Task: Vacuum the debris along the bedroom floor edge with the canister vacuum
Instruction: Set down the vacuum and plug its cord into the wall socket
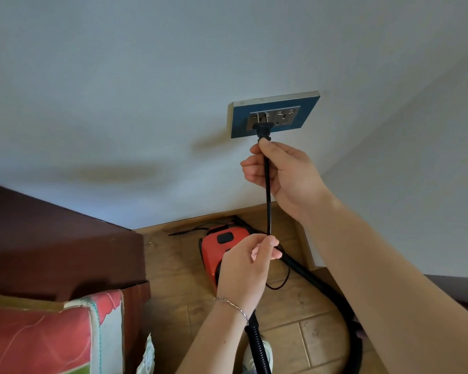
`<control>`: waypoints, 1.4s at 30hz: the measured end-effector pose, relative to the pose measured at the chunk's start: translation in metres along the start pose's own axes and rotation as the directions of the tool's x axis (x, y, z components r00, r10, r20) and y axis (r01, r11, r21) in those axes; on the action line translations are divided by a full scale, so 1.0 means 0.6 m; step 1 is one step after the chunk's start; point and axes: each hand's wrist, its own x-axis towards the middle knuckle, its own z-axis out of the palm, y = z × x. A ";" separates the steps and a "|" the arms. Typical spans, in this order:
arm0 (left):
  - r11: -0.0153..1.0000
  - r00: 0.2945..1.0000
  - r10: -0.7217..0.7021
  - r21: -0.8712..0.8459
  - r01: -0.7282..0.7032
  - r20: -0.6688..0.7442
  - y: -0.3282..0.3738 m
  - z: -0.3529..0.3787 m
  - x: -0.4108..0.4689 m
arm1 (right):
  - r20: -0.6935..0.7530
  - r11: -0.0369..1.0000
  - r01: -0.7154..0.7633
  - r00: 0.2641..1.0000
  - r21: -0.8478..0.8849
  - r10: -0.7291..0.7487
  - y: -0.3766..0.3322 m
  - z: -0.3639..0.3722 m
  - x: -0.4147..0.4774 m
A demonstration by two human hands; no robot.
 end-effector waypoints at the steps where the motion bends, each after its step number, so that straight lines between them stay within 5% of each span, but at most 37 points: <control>1: 1.000 1.000 -0.008 -0.009 0.008 0.010 0.002 0.001 -0.003 | 0.005 1.000 -0.003 1.000 0.006 0.003 0.000 -0.001 0.000; 16: 0.986 0.997 -0.076 -0.148 0.079 0.027 0.035 -0.002 -0.056 | -0.020 0.993 -0.002 1.000 0.115 0.004 -0.010 0.015 -0.011; 42: 0.969 0.994 -0.110 -0.219 0.111 0.015 0.046 0.019 -0.039 | -0.022 0.996 0.027 0.999 -0.080 -0.029 -0.035 0.003 0.007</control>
